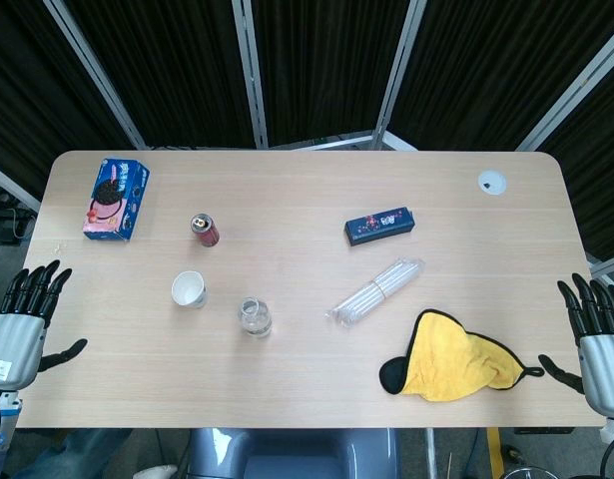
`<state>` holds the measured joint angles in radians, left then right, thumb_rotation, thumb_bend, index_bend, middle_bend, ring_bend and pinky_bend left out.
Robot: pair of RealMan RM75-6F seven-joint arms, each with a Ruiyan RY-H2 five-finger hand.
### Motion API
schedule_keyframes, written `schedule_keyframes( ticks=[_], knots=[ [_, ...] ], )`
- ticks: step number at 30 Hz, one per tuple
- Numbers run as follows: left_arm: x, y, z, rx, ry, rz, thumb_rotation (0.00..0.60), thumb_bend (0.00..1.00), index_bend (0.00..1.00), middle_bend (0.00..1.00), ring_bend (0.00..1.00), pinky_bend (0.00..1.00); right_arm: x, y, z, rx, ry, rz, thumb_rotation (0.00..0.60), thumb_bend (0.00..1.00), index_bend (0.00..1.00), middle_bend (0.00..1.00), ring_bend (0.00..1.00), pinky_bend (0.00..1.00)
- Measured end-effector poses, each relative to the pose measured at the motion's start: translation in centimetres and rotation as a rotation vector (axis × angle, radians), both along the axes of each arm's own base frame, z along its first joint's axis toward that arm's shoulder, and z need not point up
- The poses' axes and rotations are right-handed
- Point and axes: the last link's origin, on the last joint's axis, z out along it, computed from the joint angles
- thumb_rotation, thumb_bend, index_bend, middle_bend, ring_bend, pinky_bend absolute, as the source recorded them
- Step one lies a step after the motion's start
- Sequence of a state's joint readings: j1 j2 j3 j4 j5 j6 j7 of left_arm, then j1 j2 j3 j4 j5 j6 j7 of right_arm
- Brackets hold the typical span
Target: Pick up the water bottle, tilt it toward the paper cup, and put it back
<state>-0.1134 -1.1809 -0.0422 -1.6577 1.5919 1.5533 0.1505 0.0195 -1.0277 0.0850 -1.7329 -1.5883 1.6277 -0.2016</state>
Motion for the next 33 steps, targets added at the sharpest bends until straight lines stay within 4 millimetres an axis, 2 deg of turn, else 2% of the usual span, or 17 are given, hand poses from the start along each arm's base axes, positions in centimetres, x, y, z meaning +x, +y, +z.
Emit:
schedule_keyframes(
  ticks=[11,16,21,27,33],
  knots=[
    [0.1,0.2,-0.4,-0.028,-0.021,-0.010,0.600,0.03,0.00,0.00,0.00,0.00,0.0,-0.1,-0.1,0.006,-0.006,0.001,0.600,0.00,0.00,0.00,0.00,0.00],
    [0.7,1.4,-1.7,-0.112,-0.129,-0.044,0.600,0.03,0.00,0.00,0.00,0.00,0.2,-0.2,-0.3,0.016,-0.001,0.003,0.600,0.00,0.00,0.00,0.00,0.00],
    [2.2,3.9,-4.5,-0.266,-0.312,-0.086,0.600,0.03,0.00,0.00,0.00,0.00,0.0,-0.8,-0.5,0.018,0.004,-0.017,0.600,0.00,0.00,0.00,0.00,0.00],
    [4.7,7.2,-10.1,-0.474,-0.501,-0.109,0.600,0.02,0.00,0.00,0.00,0.00,-0.3,-1.6,-1.0,0.028,0.020,-0.041,0.600,0.00,0.00,0.00,0.00,0.00],
    [6.4,9.3,-13.8,-0.575,-0.633,-0.091,0.600,0.00,0.00,0.00,0.00,0.00,-0.8,-2.1,-1.1,0.024,0.032,-0.069,0.600,0.00,0.00,0.00,0.00,0.00]
  ],
)
